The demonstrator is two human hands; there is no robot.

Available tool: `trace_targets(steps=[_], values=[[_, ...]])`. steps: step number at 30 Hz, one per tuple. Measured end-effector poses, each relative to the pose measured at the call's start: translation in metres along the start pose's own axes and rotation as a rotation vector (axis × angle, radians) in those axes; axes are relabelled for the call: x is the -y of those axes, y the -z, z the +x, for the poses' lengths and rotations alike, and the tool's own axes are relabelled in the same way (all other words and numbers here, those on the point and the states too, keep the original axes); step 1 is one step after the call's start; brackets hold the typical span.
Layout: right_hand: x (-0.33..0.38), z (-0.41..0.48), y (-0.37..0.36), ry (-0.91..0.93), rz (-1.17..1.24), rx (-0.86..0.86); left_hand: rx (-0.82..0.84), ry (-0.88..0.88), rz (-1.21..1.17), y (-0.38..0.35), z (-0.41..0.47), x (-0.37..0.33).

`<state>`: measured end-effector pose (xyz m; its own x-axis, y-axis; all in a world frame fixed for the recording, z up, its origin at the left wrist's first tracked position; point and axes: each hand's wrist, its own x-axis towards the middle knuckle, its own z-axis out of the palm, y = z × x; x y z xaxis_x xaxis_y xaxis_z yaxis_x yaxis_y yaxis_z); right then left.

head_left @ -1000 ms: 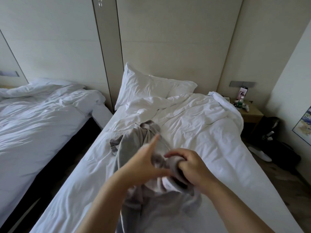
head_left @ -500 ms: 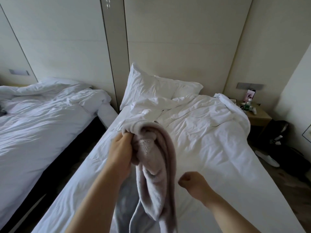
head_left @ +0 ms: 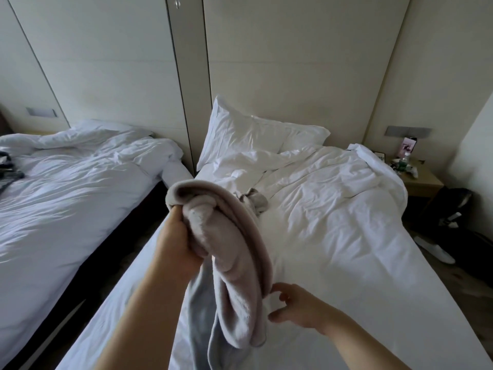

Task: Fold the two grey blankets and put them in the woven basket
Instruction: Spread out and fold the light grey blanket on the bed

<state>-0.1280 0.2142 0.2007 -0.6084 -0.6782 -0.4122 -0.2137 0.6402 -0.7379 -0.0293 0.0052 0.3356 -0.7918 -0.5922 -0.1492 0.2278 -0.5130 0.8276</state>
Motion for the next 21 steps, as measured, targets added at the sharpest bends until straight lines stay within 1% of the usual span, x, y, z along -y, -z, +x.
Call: trace_targets(steps=[1, 2, 4, 5, 7, 8, 10, 11, 12, 14, 15, 16, 17, 18, 20, 21], values=[[-0.005, 0.0, -0.001, 0.002, 0.003, 0.023, 0.04, 0.007, -0.055, 0.005, 0.001, -0.002], [-0.007, -0.001, -0.003, 0.007, 0.016, 0.052, 0.035, 0.032, -0.103, 0.01, 0.002, -0.003], [-0.013, -0.002, -0.008, 0.001, 0.003, 0.102, -0.062, 0.08, -0.181, 0.021, 0.006, 0.004], [-0.018, 0.0, -0.009, -0.011, -0.034, 0.105, -0.088, 0.096, -0.182, 0.024, 0.006, 0.008], [-0.028, 0.008, -0.012, -0.021, -0.09, 0.07, -0.039, 0.09, -0.082, 0.023, 0.003, 0.013], [-0.03, 0.01, -0.014, -0.017, -0.077, 0.056, -0.004, 0.07, -0.026, 0.021, 0.003, 0.016], [-0.036, 0.013, -0.012, -0.038, 0.062, 0.009, 0.005, 0.068, 0.059, 0.022, 0.002, 0.021], [-0.038, 0.014, -0.009, -0.059, 0.177, -0.063, -0.025, 0.073, 0.121, 0.026, 0.003, 0.024], [-0.041, 0.015, -0.003, -0.068, 0.292, -0.177, -0.056, 0.055, 0.233, 0.033, 0.006, 0.029], [-0.056, 0.024, 0.013, -0.116, 0.529, -0.462, -0.134, 0.034, 0.498, 0.055, 0.015, 0.042], [-0.065, 0.029, 0.022, -0.18, 0.664, -0.552, -0.176, 0.05, 0.586, 0.066, 0.017, 0.049], [-0.075, 0.032, 0.03, -0.265, 0.794, -0.583, -0.217, 0.098, 0.625, 0.077, 0.02, 0.057], [-0.086, 0.034, 0.035, -0.354, 0.867, -0.568, -0.248, 0.157, 0.624, 0.087, 0.021, 0.065], [-0.095, 0.034, 0.036, -0.425, 0.886, -0.507, -0.266, 0.214, 0.614, 0.095, 0.023, 0.074], [-0.114, 0.033, 0.031, -0.516, 0.815, -0.265, -0.291, 0.324, 0.6, 0.107, 0.025, 0.09], [-0.122, 0.032, 0.026, -0.538, 0.723, -0.129, -0.301, 0.37, 0.603, 0.113, 0.027, 0.099]])
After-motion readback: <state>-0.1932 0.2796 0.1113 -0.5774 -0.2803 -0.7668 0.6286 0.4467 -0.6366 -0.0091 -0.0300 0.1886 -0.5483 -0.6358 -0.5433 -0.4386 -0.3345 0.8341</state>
